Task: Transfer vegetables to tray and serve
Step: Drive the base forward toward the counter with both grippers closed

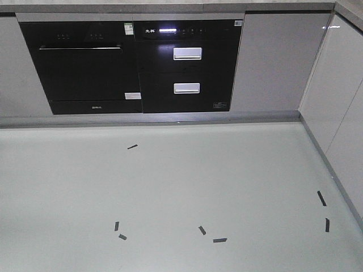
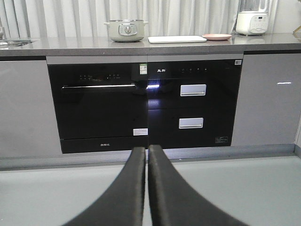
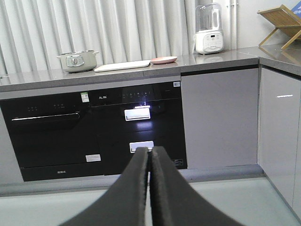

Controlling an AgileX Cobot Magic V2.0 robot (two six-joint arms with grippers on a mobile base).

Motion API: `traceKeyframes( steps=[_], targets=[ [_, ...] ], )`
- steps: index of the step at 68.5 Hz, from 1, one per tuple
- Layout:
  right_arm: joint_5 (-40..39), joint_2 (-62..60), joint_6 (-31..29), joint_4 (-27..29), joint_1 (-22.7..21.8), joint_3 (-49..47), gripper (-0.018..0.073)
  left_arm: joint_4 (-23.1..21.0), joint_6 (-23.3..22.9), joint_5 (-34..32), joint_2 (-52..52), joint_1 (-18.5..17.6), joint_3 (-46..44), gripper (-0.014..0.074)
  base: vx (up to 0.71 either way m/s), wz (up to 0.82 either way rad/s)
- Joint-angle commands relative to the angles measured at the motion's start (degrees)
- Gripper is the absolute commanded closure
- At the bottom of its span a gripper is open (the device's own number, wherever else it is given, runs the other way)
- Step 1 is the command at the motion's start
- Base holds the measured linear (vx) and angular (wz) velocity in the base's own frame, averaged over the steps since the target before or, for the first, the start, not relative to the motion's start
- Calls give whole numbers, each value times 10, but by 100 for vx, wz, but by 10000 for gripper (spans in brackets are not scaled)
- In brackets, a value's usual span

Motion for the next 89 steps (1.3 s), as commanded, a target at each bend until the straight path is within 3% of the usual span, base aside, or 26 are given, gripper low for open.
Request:
traceKeyframes(
  steps=[1,89],
  targets=[
    [-44,-3,-3,-7,-4,9,561,0,-1,-42,-8,0,15,602,0,0],
    [-44,-3,-3,-7,-4,9,561,0,-1,-42,-8,0,15,602,1,1]
  ],
)
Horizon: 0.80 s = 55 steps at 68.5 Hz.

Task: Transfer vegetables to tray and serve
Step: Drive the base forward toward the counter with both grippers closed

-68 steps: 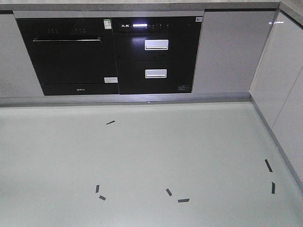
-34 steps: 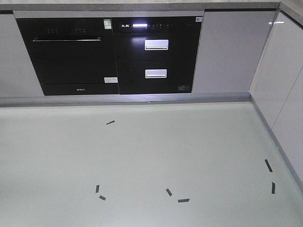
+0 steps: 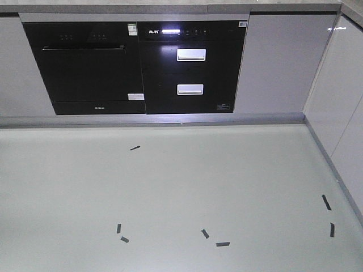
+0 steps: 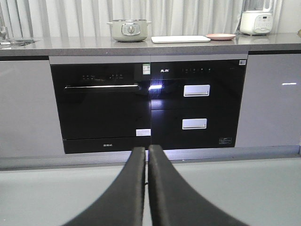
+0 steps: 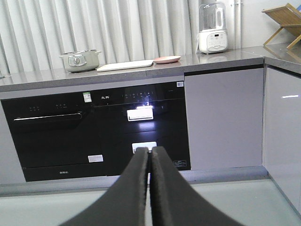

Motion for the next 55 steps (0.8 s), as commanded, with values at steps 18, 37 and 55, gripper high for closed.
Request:
traceKeyframes(
  steps=[18,37,55],
  targets=[
    [-44,-3,-3,-7,-4,9,561,0,-1,-42,-8,0,15,602,9,1],
    [-44,-3,-3,-7,-4,9,561,0,-1,-42,-8,0,15,602,13,-4],
    [-44,-3,-3,-7,-4,9,561,0,-1,-42,-8,0,15,602,14,5]
  ],
)
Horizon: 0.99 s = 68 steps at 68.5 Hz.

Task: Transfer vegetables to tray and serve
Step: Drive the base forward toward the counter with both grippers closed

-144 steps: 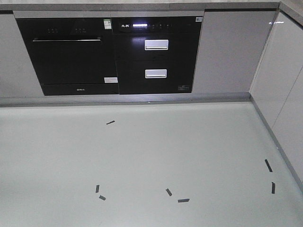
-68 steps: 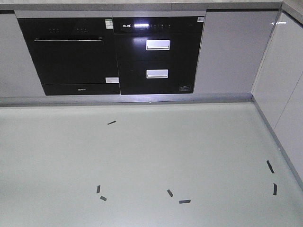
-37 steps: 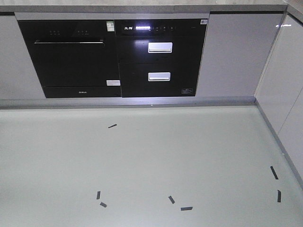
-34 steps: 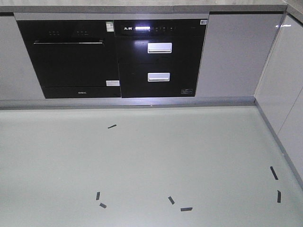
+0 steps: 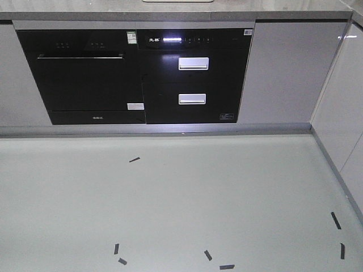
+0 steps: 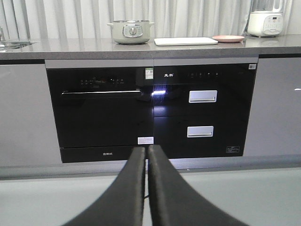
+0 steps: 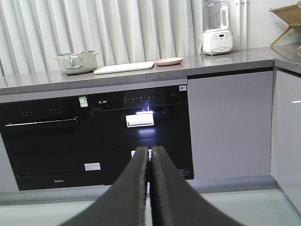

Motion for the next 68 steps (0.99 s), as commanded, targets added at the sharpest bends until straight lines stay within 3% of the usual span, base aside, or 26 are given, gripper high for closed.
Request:
traceKeyframes(
  steps=[1,68],
  targets=[
    [-44,-3,-3,-7,-4,9,561,0,-1,-42,-8,0,15,602,13,3],
    [-44,-3,-3,-7,-4,9,561,0,-1,-42,-8,0,15,602,8,1]
  ],
)
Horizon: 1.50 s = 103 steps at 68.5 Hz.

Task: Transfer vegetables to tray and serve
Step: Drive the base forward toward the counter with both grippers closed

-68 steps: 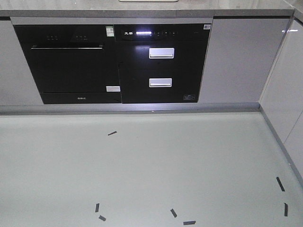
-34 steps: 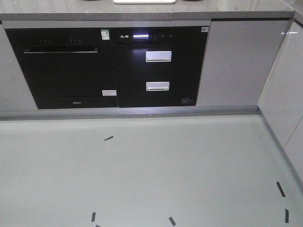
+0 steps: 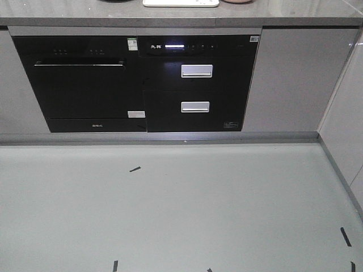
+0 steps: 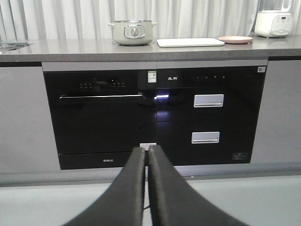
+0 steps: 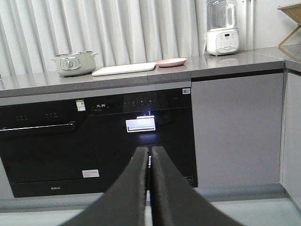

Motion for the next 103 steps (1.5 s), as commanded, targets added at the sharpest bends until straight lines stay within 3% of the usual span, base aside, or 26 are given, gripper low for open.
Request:
traceKeyframes(
  steps=[1,103],
  targets=[
    [-44,-3,-3,-7,-4,9,561,0,-1,-42,-8,0,15,602,9,6],
    [-43,-3,-3,-7,-4,9,561,0,-1,-42,-8,0,15,602,12,-1]
  ],
)
